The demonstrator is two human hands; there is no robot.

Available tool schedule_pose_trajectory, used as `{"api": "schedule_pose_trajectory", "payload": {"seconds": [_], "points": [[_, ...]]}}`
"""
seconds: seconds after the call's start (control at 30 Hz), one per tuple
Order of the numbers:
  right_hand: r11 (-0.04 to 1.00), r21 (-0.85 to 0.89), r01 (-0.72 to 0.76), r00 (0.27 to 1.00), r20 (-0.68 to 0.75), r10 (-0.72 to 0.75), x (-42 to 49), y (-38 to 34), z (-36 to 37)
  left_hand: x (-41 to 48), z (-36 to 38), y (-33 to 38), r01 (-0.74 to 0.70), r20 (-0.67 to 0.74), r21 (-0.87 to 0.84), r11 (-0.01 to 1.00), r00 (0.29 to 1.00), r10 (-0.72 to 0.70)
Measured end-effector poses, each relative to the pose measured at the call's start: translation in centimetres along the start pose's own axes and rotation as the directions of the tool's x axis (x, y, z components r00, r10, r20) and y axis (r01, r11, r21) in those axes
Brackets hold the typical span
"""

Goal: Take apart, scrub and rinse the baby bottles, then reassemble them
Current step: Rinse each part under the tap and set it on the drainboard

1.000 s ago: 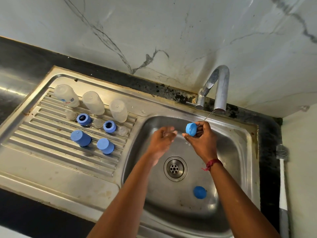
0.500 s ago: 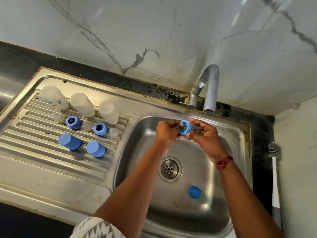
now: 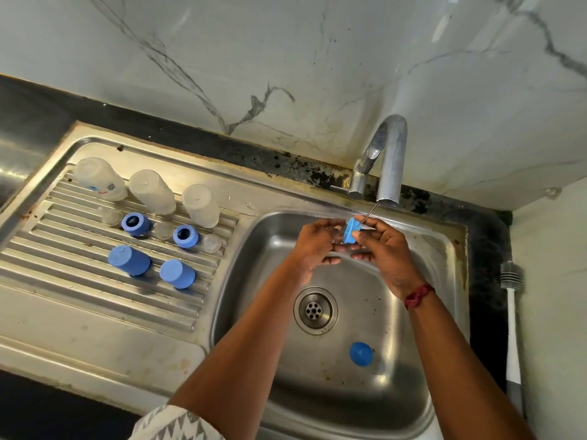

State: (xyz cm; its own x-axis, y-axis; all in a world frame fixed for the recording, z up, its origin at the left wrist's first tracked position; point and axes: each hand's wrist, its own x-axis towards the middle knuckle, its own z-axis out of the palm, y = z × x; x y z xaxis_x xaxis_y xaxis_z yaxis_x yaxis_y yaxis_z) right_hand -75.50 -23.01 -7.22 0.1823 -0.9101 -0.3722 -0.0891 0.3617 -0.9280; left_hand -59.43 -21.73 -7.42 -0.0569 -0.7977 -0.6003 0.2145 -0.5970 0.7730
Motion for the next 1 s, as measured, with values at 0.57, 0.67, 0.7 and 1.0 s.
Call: {"api": "schedule_pose_trajectory", "payload": {"seconds": [0.57,0.67,0.7,1.0], "points": [[0.983,0.182,-0.033,0.990,-0.129,0.057,-0.5,-0.1,2.3,0.4,0.4,-1.0,-0.276,-0.162,0.164,0.947,0.939,0.302],[0.990,0.127,0.069,0.979,-0.202,-0.043,-0.5,0.5,2.0,0.3,1.2,-0.1,-0.084,-0.110,-0.094,0.992,0.991,0.073],[0.994,0.062,0.092,0.975,-0.210,-0.077,-0.5,0.7,1.9,0.1,1.3,0.3,0.011,-0.074,-0.200,0.980,0.997,-0.026],[0.861,-0.472,0.187,0.922,-0.218,-0.320,-0.6,0.5,2.2,-0.6,1.3,-0.2,0.268,0.125,-0.305,0.914,0.963,-0.240]]}}
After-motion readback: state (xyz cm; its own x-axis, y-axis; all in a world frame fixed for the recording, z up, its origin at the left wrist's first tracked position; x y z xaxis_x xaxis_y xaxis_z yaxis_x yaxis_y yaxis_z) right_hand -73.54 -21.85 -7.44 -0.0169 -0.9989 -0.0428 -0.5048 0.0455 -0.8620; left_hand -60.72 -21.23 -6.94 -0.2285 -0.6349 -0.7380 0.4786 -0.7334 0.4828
